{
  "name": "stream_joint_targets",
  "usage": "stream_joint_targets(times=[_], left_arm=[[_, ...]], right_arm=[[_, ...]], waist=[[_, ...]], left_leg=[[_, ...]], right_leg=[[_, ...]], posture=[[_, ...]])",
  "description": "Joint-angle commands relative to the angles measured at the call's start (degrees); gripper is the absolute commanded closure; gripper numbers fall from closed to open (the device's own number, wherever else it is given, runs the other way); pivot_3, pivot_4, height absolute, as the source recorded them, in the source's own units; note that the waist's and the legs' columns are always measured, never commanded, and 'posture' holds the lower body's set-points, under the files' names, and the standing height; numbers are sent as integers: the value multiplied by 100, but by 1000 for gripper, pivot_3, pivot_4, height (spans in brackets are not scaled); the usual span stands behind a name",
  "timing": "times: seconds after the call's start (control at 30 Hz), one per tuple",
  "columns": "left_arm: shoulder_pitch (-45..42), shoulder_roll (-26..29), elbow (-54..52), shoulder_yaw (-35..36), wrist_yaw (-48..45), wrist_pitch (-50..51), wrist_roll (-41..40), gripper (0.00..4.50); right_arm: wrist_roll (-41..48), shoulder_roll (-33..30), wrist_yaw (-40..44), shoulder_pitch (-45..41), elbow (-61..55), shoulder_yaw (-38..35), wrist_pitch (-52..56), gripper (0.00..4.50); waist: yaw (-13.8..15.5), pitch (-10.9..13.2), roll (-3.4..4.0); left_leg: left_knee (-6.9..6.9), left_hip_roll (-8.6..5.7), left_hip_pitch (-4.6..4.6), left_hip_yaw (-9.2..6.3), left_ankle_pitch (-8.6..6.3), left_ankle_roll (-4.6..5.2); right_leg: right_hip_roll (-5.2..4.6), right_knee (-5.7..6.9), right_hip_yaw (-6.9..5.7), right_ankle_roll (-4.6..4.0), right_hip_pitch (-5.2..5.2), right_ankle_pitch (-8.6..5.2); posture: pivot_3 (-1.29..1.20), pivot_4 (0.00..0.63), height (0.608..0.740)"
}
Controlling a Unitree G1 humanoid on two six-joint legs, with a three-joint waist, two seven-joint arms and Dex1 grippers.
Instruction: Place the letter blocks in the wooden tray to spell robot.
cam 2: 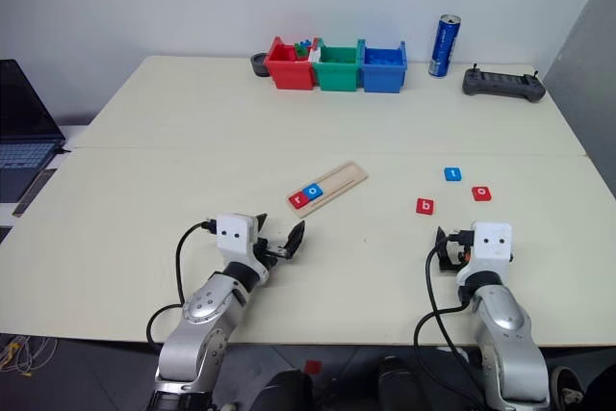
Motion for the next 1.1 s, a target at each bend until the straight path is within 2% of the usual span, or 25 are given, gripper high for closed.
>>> stream_joint_targets(times=[0.03, 0.87, 1.03, 1.1], left_arm=[[15, 34, -248, -48, -45, -46, -30, 0], [-64, 393, -284, 307, -293, -57, -380, 0], [-187, 505, -174, 421, -556, -100, -598, 0], [-375, 648, -99, 486, -847, 15, -810, 0]], right_arm=[[-30, -9, -7, -8, -263, 6, -156, 26], [-258, 273, -202, 444, -729, 329, -273, 26], [-150, 320, -236, 360, -1008, 305, 3, 26], [-57, 148, -36, 256, -1189, 310, 165, 26]], waist=[[0, 0, 0], [-1, 0, 0], [2, 0, 0], [5, 0, 0]], left_leg=[[0, 0, 0, 0, 0, 0], [0, 1, 0, -1, 0, 0], [0, 1, 0, -2, 0, 0], [0, 1, -1, -3, 0, 0]], right_leg=[[0, 0, 0, 0, 0, 0], [0, 0, -1, 0, 0, -1], [0, -1, -1, 0, 0, 0], [0, 0, -2, 0, 0, 0]], posture=[[0, 150, 740], [0, 150, 740], [0, 150, 740], [0, 150, 740]])
